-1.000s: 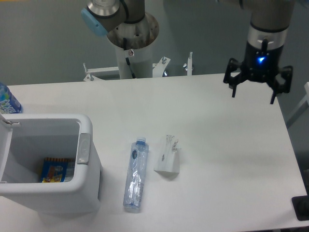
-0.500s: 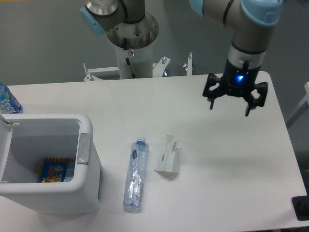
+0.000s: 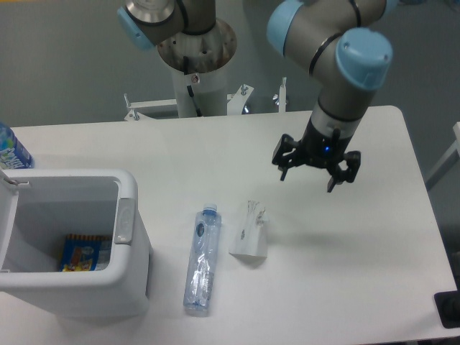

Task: Place the trash in the trash can
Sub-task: 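Move the open gripper over the clear plastic bag and lower it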

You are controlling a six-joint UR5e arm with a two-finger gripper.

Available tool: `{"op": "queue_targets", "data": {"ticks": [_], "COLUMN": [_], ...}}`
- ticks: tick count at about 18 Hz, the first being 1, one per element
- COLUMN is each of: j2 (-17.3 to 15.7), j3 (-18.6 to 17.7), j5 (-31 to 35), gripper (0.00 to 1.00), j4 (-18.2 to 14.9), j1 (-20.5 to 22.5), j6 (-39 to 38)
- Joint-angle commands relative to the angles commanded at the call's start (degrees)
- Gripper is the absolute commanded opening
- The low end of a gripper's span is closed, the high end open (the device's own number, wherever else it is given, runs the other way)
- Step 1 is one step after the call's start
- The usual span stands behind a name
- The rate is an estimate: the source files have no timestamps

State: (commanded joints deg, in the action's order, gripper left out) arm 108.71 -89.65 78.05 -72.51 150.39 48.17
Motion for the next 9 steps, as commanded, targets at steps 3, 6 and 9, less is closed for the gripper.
{"op": "queue_targets", "data": {"ticks": [3,6,9], "j2": [2.02,2.29,2.2], "j3": [-0.7,-5.78,-8.61], "j5": [0.26,0.35,0.35], "gripper": [1.0,1.0,1.0], "j4": [4.02,12.89,18.28], "j1": [-1.14,-1.94,-2.11], "j6": [-1.06,-1.41,-2.54]}}
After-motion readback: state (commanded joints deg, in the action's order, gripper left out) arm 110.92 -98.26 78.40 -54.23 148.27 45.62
